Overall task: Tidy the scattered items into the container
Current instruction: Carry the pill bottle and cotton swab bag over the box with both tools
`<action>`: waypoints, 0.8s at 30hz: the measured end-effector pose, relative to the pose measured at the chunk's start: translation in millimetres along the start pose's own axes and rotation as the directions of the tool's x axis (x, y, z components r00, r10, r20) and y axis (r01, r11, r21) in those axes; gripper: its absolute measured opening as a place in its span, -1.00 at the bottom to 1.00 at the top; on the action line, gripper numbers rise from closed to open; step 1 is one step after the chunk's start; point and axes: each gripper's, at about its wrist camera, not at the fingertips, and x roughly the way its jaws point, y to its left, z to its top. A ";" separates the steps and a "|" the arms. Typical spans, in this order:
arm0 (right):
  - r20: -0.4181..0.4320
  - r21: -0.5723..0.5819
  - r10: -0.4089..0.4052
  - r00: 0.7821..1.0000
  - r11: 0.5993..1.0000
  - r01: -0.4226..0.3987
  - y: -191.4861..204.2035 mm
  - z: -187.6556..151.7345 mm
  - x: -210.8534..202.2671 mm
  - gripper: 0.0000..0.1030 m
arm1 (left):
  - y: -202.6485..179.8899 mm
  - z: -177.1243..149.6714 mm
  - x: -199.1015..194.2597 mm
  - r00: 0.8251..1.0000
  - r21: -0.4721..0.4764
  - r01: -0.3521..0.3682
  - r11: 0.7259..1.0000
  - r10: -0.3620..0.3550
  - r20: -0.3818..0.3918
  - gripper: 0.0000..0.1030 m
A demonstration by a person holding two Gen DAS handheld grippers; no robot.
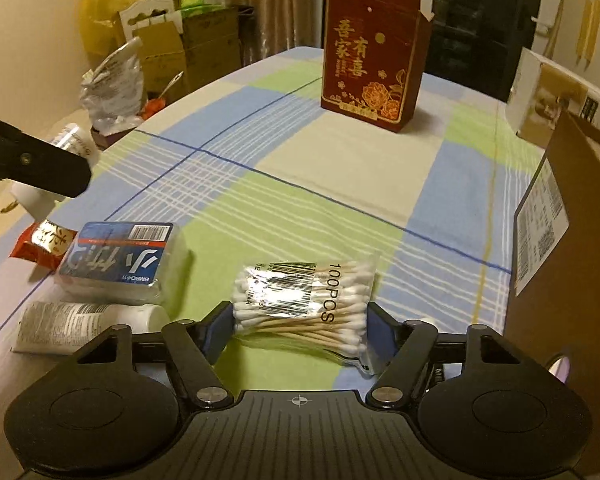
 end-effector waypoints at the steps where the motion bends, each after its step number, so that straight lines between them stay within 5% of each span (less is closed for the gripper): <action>1: 0.006 -0.003 0.004 1.000 1.000 -0.004 -0.5 1.2 -3.8 0.39 | -0.9 0.2 -0.9 1.000 0.002 -0.001 1.000 0.001 0.002 -0.57; 15: 0.197 -0.007 0.047 0.979 0.999 -0.046 -22.2 24.5 -110.7 0.39 | -28.2 17.5 -15.8 0.997 0.030 0.006 1.000 -0.008 0.073 -0.57; 24: 0.347 0.175 -0.082 0.934 0.984 0.021 -86.7 25.4 -174.6 0.39 | -86.0 40.2 -27.4 0.982 0.106 0.104 0.989 -0.119 0.146 -0.57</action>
